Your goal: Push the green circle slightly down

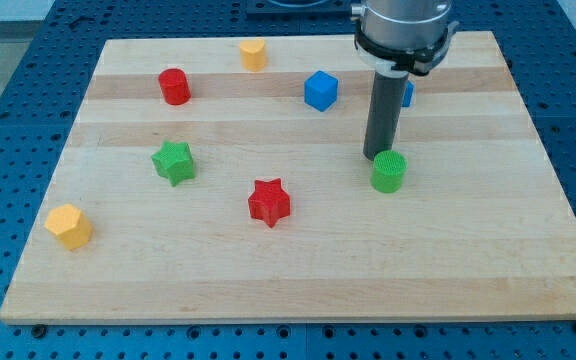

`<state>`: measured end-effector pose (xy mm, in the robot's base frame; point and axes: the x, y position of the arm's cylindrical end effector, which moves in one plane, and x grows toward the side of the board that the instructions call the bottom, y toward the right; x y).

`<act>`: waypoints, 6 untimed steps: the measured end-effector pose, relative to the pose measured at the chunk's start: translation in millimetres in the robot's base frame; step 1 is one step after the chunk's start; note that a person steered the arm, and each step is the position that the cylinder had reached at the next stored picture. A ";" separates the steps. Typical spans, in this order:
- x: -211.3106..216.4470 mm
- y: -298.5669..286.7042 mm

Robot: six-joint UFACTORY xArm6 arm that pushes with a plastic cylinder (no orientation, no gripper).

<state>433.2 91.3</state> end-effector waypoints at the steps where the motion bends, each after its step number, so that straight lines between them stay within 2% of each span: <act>1: 22.4 0.0; 2: 27.8 0.0; 4: 14.1 -48.2; 5: 30.7 -53.6; 6: 31.6 -29.6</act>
